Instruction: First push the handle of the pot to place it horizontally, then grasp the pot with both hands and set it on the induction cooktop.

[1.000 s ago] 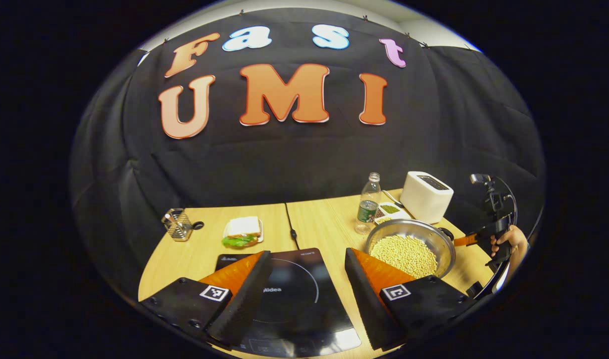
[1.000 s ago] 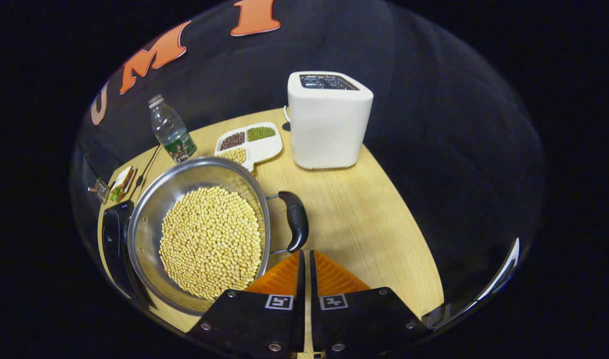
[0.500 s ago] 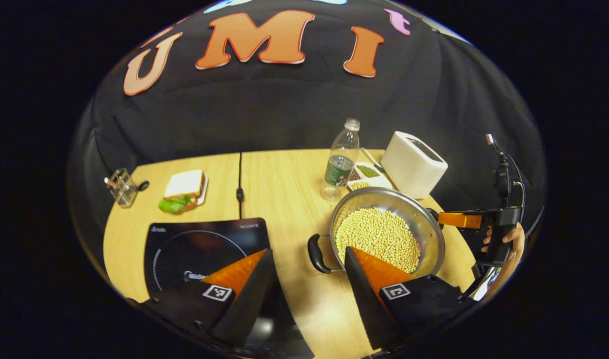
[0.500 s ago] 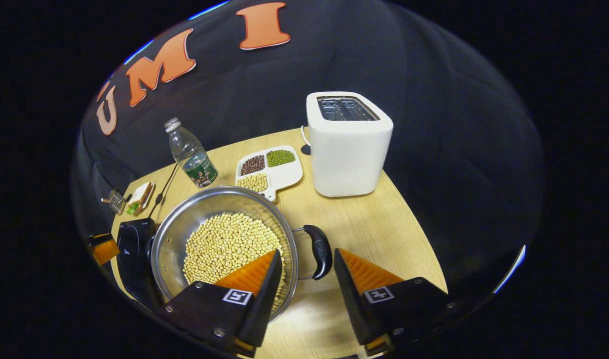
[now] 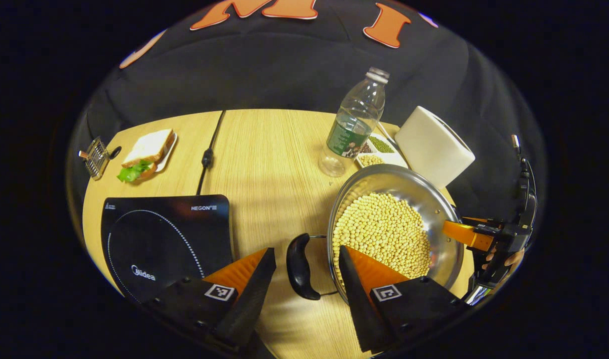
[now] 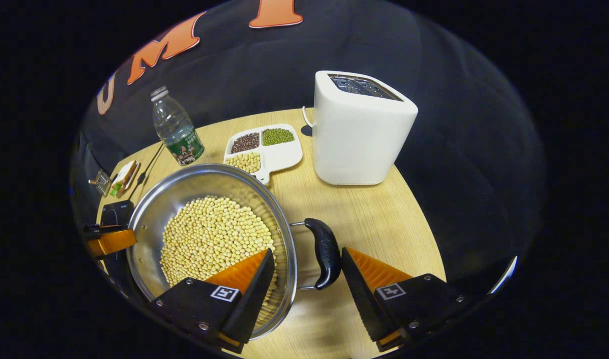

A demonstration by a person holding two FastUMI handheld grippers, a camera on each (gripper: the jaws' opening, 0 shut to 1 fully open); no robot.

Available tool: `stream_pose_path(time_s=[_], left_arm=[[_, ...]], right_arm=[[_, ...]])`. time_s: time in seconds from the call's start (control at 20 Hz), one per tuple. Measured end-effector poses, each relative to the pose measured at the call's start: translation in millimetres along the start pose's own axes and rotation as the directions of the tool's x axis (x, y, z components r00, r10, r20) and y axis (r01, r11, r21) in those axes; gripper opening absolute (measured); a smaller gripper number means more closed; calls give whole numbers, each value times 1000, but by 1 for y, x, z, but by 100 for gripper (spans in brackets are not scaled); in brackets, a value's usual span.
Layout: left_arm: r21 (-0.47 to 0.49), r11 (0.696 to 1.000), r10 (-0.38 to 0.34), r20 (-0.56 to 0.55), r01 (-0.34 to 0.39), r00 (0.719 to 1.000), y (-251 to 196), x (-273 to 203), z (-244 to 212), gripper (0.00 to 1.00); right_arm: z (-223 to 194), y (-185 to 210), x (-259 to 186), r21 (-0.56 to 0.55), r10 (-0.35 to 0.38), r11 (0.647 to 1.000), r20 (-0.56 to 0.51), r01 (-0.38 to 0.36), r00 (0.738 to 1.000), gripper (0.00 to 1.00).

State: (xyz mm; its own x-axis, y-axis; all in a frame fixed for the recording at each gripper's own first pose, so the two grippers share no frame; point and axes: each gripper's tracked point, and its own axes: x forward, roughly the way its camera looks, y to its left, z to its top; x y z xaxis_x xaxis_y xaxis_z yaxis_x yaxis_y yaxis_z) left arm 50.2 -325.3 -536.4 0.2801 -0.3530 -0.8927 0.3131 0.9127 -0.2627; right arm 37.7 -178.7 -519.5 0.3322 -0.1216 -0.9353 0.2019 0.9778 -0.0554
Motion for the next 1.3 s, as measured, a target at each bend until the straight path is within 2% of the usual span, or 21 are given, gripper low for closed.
stream_pose_path(time_s=[0.15,0.25,0.3,0.35,0.45,0.55,0.65,0.7,0.85,0.95,1.0,1.3], left_arm=[[-5,1000,30,-7,-30,1000,1,17,-3,83],[-8,999,48,6,-48,999,1,25,-3,79],[-7,999,51,17,-51,999,0,28,-4,77],[-10,998,67,30,-67,997,0,30,-3,77],[-1,994,109,77,-110,991,2,32,0,68],[6,991,135,110,-137,985,2,30,2,70],[20,988,146,155,-151,977,2,30,5,72],[25,987,151,181,-158,972,1,28,7,70],[21,988,149,202,-156,968,-3,26,5,70],[25,988,144,226,-153,964,-5,14,9,69],[29,988,143,243,-155,959,-4,7,12,67],[30,986,146,320,-164,936,12,-42,27,69]], right_arm=[[-3,-2,10,-10,-16,1000,-12,16,1000,85],[-4,0,15,-15,-12,1000,-18,11,1000,81],[-4,2,17,-11,-4,1000,-23,4,1000,73],[-1,0,18,-12,-2,1000,-12,2,1000,74],[-2,0,17,-29,-2,1000,-4,2,1000,71],[0,1,17,-27,-2,1000,7,3,1000,65],[-1,1,14,-29,-8,1000,12,9,1000,66],[-3,1,13,-30,-17,999,6,17,1000,64],[-3,2,7,-23,-37,999,4,37,999,62],[-2,0,-1,-18,-48,999,24,48,999,67],[1,1,-6,-15,-50,999,39,51,998,63],[11,17,-57,18,-40,999,116,38,992,62]])
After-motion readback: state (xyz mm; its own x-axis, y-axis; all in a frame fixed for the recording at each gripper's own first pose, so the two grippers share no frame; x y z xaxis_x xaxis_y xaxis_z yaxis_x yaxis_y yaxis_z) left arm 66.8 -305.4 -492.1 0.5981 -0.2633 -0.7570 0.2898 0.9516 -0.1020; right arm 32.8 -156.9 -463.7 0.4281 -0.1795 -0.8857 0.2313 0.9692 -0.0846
